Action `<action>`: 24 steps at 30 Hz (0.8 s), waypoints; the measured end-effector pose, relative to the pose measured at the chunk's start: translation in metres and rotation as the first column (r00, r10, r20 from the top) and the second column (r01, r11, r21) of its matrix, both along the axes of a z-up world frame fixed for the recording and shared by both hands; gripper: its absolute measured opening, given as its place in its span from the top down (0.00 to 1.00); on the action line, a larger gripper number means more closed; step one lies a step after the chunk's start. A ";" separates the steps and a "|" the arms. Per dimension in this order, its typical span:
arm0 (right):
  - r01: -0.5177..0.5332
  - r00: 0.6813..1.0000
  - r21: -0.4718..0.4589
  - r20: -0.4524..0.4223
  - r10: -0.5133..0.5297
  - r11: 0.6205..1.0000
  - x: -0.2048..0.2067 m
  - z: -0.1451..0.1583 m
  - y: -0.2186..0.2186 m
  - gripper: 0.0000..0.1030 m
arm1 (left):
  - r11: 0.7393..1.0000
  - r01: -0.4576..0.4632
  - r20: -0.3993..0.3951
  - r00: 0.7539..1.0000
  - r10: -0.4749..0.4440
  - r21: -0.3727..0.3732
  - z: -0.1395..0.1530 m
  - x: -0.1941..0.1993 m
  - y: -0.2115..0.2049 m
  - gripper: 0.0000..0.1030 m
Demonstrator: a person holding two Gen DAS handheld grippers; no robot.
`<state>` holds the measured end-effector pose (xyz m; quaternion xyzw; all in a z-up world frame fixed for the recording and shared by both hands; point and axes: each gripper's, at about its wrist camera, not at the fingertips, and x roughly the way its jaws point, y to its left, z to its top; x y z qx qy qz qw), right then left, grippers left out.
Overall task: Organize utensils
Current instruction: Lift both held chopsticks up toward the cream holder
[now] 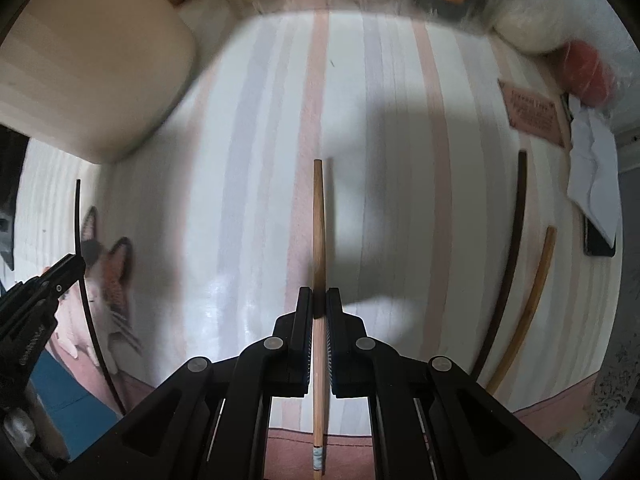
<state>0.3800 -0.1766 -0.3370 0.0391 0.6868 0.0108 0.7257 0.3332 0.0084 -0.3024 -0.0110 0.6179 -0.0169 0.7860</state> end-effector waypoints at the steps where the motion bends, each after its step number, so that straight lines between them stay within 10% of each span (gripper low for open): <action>1: -0.004 1.000 0.007 0.021 0.004 1.000 -0.002 0.007 0.002 0.94 | 1.000 -0.003 0.017 1.000 0.003 -0.004 0.008 -0.003 0.002 0.97; 13: -0.040 0.962 0.104 0.271 0.010 0.994 -0.009 0.106 0.017 0.94 | 0.994 -0.034 0.221 0.974 0.056 -0.102 0.104 -0.034 0.052 0.98; 24: -0.090 0.886 0.154 0.463 0.009 0.984 0.016 0.196 0.035 0.94 | 0.985 -0.059 0.518 0.845 0.136 -0.162 0.221 -0.023 0.081 0.98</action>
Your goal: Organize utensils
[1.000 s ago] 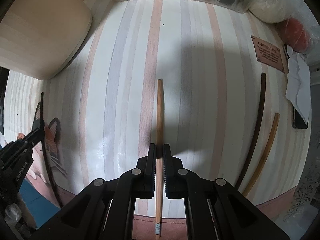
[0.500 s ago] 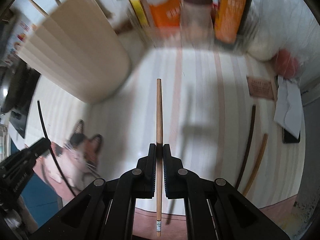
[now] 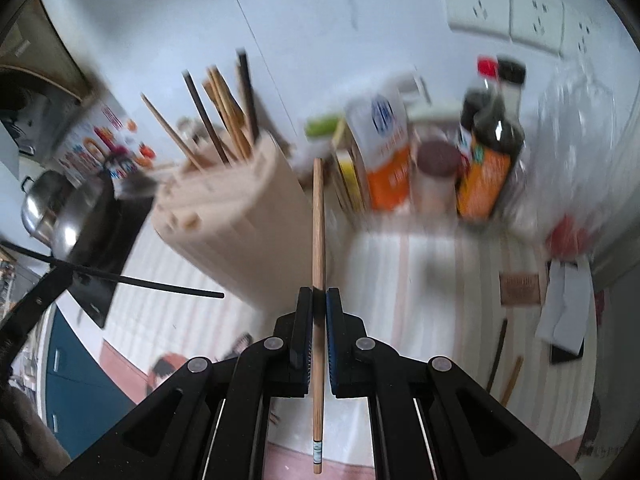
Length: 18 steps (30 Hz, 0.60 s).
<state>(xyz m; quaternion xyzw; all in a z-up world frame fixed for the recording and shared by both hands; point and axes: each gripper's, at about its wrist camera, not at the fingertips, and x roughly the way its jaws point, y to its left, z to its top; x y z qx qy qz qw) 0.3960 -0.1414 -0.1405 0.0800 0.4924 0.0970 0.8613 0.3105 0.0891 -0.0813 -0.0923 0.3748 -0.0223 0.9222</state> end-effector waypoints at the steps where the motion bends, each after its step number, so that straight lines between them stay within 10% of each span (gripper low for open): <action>1: 0.000 1.000 0.006 0.014 0.000 1.000 0.003 0.008 0.002 0.94 | 1.000 0.000 0.017 1.000 0.001 -0.004 0.008 0.001 0.002 0.98; 14: -0.021 0.987 0.088 0.161 0.007 0.996 0.044 0.092 0.013 0.94 | 0.999 0.026 0.241 0.970 -0.019 -0.024 0.108 0.020 0.007 1.00; 18: -0.035 0.989 0.092 0.146 0.021 0.995 0.051 0.096 0.016 0.94 | 0.999 0.043 0.144 0.989 -0.043 0.000 0.086 0.037 0.009 0.99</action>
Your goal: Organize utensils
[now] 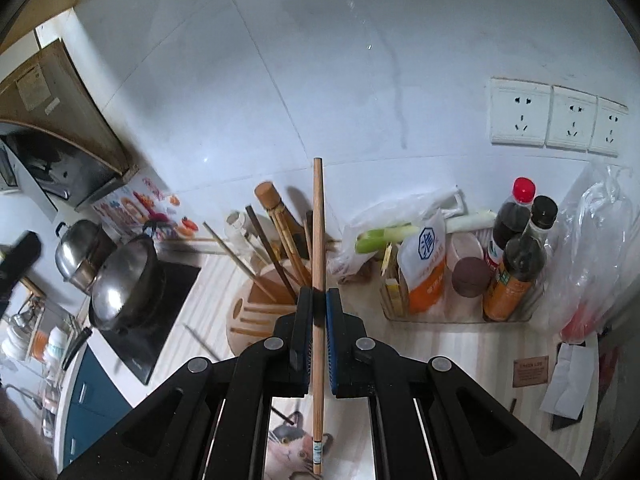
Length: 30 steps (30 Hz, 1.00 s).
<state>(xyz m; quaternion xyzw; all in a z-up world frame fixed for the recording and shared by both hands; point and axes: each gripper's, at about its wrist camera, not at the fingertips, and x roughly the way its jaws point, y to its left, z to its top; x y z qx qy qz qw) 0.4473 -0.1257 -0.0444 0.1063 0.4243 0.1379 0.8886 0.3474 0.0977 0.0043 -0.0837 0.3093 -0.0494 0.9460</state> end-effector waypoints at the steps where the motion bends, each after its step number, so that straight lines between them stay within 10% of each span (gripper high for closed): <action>1: -0.008 1.000 -0.004 -0.010 0.008 1.000 -0.003 -0.004 -0.001 0.94 | 1.000 -0.004 -0.042 0.999 0.004 0.010 -0.013 0.000 0.003 0.98; 4: -0.011 0.996 -0.017 -0.084 0.010 1.000 -0.013 -0.037 -0.008 0.94 | 0.999 -0.043 -0.222 0.974 0.043 0.007 -0.079 -0.005 0.022 0.90; 7: 0.028 0.977 -0.003 -0.210 -0.028 1.000 -0.018 -0.089 -0.024 0.94 | 0.981 -0.183 -0.409 0.902 0.139 -0.071 -0.155 -0.012 0.058 0.58; 14: 0.154 0.899 -0.076 -0.403 -0.172 0.985 -0.014 -0.193 -0.056 0.94 | 0.884 -0.454 -0.676 0.686 0.268 -0.110 -0.294 -0.009 0.118 0.57; 21: 0.201 0.822 -0.133 -0.516 -0.241 0.970 -0.007 -0.250 -0.066 0.94 | 0.886 -0.463 -0.753 0.584 0.304 -0.002 -0.358 0.030 0.114 0.58; 23: 0.197 0.807 -0.145 -0.537 -0.244 0.970 -0.006 -0.259 -0.066 0.94 | 0.905 -0.417 -0.707 0.612 0.353 0.090 -0.356 0.042 0.103 0.57; 26: 0.175 0.797 -0.164 -0.556 -0.238 0.971 -0.006 -0.266 -0.063 0.94 | 0.935 -0.324 -0.690 0.643 0.332 0.148 -0.358 0.052 0.086 0.92; 30: 0.133 0.790 -0.183 -0.573 -0.216 0.974 -0.012 -0.273 -0.058 0.94 | 0.961 -0.233 -0.685 0.676 0.272 0.151 -0.357 0.038 0.066 0.97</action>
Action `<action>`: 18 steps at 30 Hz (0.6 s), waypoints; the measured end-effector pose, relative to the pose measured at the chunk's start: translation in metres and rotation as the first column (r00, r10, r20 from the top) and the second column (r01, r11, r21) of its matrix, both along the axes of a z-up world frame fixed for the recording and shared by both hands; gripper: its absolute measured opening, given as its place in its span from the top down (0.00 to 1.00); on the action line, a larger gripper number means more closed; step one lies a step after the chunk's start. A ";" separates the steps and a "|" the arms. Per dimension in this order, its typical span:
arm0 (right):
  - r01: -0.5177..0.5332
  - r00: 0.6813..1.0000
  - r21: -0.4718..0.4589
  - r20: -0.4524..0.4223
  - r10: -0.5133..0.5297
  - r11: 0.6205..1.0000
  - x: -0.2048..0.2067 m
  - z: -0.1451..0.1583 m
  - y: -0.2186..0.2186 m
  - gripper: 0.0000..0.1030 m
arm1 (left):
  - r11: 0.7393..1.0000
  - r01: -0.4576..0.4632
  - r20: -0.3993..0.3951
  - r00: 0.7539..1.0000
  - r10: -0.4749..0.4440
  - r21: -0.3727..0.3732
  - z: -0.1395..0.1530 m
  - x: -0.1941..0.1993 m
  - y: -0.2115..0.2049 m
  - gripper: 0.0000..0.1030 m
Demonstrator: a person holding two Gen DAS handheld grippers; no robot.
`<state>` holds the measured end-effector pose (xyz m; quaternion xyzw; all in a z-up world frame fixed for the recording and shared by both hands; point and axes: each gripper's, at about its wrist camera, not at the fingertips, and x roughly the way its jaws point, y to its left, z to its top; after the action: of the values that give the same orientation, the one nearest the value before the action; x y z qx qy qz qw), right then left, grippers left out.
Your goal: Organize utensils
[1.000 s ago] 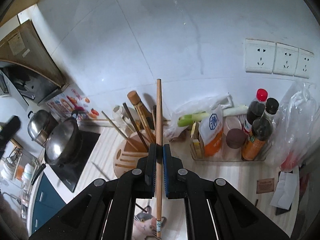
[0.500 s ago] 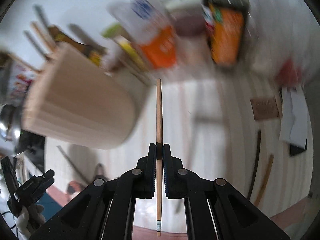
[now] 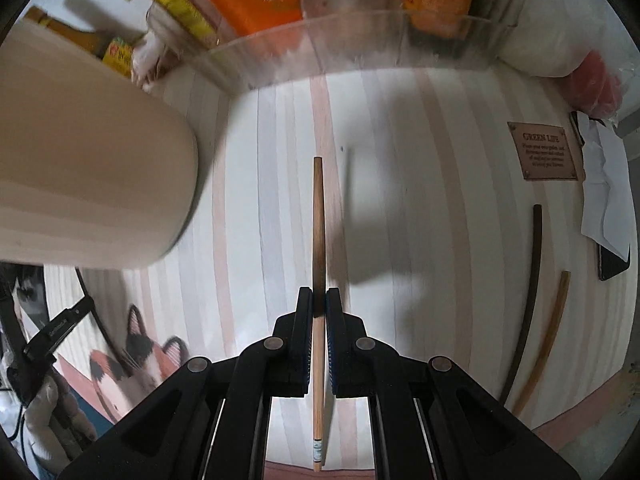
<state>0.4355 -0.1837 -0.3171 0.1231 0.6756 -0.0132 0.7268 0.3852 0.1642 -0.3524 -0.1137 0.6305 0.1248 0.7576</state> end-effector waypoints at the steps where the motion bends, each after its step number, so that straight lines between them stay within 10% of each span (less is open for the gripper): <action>1: -0.013 1.000 -0.004 -0.006 0.013 1.000 -0.003 -0.001 0.001 0.94 | 1.000 0.019 -0.004 1.000 -0.019 -0.003 0.000 -0.005 -0.006 0.97; 11: -0.092 0.994 -0.029 -0.059 0.090 0.995 -0.028 -0.013 0.006 0.94 | 0.968 0.204 -0.072 0.974 -0.215 -0.144 0.004 -0.100 -0.079 0.96; 18: -0.084 0.994 -0.038 -0.068 0.081 0.996 -0.032 -0.016 0.002 0.94 | 0.965 0.232 -0.078 0.967 -0.242 -0.119 0.006 -0.069 -0.092 0.92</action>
<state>0.4037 -0.1818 -0.3330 0.0798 0.7035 -0.0011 0.7062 0.3160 0.0720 -0.3464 -0.0728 0.6797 0.0038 0.7299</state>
